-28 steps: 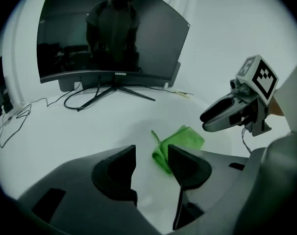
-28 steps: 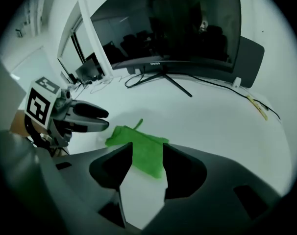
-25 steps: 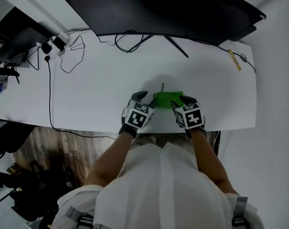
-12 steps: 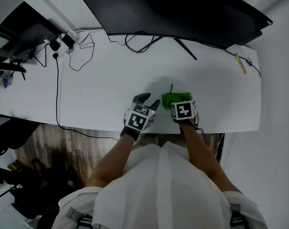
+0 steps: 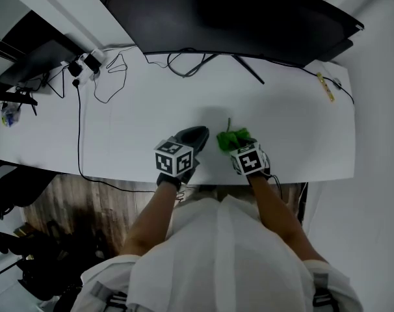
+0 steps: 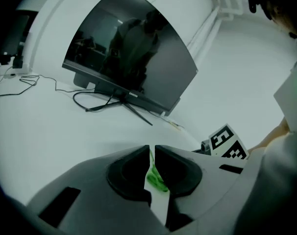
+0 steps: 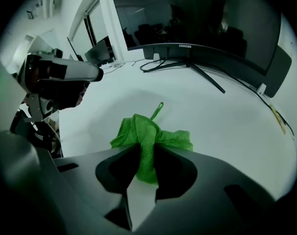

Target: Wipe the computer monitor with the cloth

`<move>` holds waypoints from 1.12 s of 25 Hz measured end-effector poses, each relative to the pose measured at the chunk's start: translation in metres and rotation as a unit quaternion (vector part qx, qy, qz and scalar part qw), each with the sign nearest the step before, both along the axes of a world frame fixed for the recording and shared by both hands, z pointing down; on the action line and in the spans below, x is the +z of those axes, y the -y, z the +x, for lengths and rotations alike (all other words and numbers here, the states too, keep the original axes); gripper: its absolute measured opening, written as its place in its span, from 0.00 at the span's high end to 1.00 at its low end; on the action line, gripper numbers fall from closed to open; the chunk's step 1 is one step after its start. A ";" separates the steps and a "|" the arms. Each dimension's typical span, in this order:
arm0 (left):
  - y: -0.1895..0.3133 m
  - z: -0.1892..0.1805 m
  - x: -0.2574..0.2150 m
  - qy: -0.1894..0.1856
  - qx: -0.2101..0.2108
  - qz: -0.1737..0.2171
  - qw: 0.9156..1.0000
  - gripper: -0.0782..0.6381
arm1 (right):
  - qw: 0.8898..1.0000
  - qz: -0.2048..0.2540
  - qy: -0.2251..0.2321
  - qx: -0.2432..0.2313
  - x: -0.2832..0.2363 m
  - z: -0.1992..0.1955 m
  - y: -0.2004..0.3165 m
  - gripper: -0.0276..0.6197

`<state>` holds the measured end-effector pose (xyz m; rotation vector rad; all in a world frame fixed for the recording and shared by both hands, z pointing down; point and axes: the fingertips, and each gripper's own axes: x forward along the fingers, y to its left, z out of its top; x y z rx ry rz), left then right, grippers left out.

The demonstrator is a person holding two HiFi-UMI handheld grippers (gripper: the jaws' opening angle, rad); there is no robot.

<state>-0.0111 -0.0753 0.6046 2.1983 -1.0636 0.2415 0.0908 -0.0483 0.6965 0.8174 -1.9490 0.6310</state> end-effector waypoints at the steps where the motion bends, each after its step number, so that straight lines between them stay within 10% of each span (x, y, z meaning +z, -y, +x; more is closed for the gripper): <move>1: 0.003 -0.002 -0.006 -0.006 -0.006 0.009 1.000 0.83 | 1.000 0.008 0.012 -0.009 -0.004 0.002 0.003 0.83; 10: 0.034 -0.010 -0.120 -0.116 -0.045 0.151 0.981 0.87 | 0.966 0.206 0.137 -0.079 -0.147 0.015 0.056 0.83; 21: 0.066 -0.052 -0.291 0.092 -0.103 0.348 0.927 0.87 | 0.824 0.493 0.238 -0.145 -0.420 -0.001 0.115 0.83; 28: 0.092 -0.122 -0.331 0.184 -0.081 0.372 0.906 0.87 | 0.782 0.557 0.166 -0.224 -0.493 -0.081 0.141 0.83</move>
